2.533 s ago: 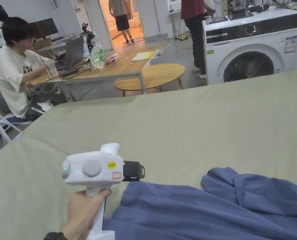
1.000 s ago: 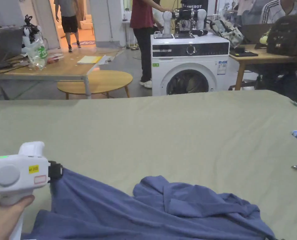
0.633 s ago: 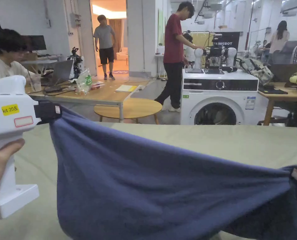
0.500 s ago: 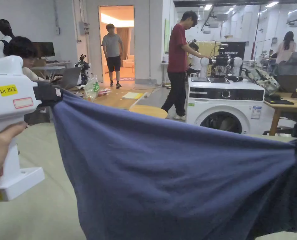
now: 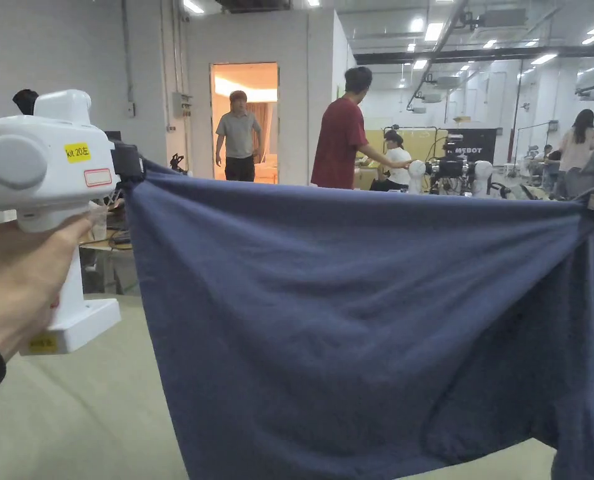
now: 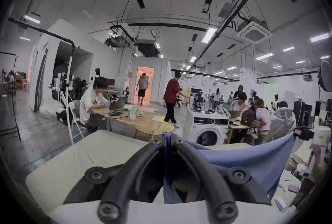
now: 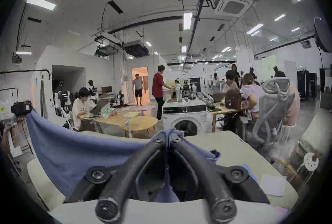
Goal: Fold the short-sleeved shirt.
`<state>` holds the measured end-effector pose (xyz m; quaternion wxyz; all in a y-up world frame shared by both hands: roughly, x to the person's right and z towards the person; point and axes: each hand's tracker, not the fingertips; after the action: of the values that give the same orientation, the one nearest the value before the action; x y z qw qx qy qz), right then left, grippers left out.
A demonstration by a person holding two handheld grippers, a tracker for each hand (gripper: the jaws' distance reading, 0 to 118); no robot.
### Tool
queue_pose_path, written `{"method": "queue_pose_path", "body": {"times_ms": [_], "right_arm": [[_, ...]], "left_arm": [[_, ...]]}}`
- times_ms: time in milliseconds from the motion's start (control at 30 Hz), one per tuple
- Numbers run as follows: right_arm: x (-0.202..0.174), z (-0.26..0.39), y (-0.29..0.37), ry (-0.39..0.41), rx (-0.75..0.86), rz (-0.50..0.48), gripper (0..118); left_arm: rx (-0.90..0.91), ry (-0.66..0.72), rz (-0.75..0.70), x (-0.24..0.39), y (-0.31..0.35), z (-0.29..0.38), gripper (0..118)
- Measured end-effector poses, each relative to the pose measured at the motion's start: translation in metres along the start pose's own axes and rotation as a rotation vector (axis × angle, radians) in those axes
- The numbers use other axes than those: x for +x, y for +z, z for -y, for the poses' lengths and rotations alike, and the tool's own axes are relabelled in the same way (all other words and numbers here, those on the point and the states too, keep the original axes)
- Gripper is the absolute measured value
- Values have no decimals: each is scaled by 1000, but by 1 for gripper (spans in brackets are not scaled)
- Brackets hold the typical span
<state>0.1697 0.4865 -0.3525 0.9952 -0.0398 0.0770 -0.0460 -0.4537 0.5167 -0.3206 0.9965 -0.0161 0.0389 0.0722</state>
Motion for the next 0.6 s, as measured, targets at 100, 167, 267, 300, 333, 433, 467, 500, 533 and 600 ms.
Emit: {"method": "queue_pose_path", "body": {"times_ms": [100,167,267,300,333,433,467,500,533,600], "right_arm": [[0,-6,-30,2,-1,6,0],[-1,-9,-54,15,-17,-1,0],[-6,-10,-90,47,-39,22,0],[-5,-10,-100,39,-37,23,0],[-5,-9,-108,24,-39,26,0],[-3,-5,-127,-44,-47,11,0],[-2,-3,-133,-45,-56,5,0],[-2,0,-139,-42,-56,8,0],[-2,3,-145,-39,-62,15,0],[-1,14,-150,-49,-69,15,0]], "left_arm": [[-8,-18,-15,-12,-44,-3,0],[-13,-18,-22,-23,-75,-3,0],[-46,-30,-29,-42,-125,-1,0],[-57,-28,-38,-48,-141,0,0],[-62,-20,-43,-54,-155,1,0],[-74,-13,-40,-70,-187,2,0],[-79,-31,-36,-76,-200,3,0],[-95,-62,-42,-82,-210,4,0],[-113,-80,-38,-89,-223,6,0],[-101,-73,-36,-103,-241,14,0]]}}
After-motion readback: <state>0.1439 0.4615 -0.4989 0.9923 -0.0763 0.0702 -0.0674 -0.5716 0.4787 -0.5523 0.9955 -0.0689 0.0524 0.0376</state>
